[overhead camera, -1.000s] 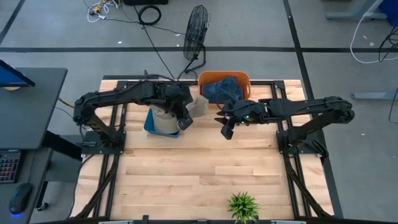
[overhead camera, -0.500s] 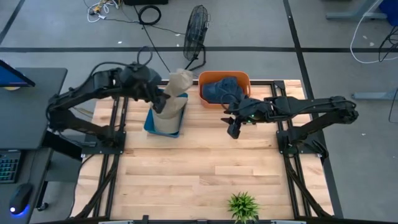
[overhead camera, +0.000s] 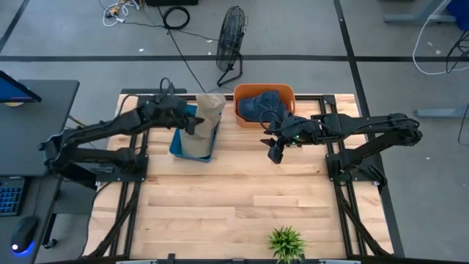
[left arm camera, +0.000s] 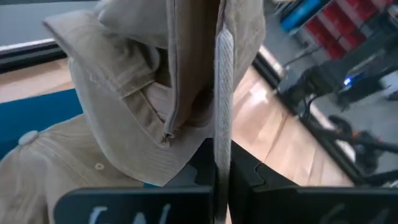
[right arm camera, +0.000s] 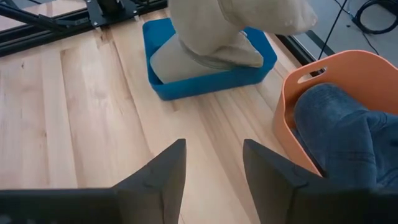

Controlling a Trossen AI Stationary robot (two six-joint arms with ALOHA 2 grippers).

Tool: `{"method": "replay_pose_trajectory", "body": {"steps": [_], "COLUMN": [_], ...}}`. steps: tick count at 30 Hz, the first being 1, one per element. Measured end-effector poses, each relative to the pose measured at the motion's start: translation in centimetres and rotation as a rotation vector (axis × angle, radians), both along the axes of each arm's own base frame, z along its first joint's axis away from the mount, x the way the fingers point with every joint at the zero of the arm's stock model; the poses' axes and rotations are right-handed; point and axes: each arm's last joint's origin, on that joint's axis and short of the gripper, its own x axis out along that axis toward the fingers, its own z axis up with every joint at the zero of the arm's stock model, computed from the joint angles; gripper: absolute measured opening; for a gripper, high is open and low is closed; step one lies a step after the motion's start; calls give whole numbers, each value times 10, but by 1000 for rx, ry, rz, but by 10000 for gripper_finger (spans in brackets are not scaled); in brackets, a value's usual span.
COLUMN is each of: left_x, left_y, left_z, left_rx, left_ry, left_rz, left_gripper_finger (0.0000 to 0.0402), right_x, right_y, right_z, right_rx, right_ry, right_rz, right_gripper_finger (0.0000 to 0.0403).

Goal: Pick & Place hat
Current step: Put the brown cap into the blue bin

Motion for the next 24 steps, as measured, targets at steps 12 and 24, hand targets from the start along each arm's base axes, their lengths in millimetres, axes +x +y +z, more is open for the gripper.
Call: {"method": "replay_pose_trajectory", "body": {"steps": [12, 24], "left_x": [-14, -10], "left_y": [4, -1], "left_z": [-66, -36], "left_rx": [-75, -62], "left_ry": [-91, -432], "left_rz": [47, -45], "left_gripper_finger": [11, 11], "right_x": [1, 3], "right_y": [0, 0], "right_z": [-1, -3], "right_rx": [19, 56], "right_ry": [-4, -10], "right_rz": [-19, -53], "right_gripper_finger": [165, 165]}}
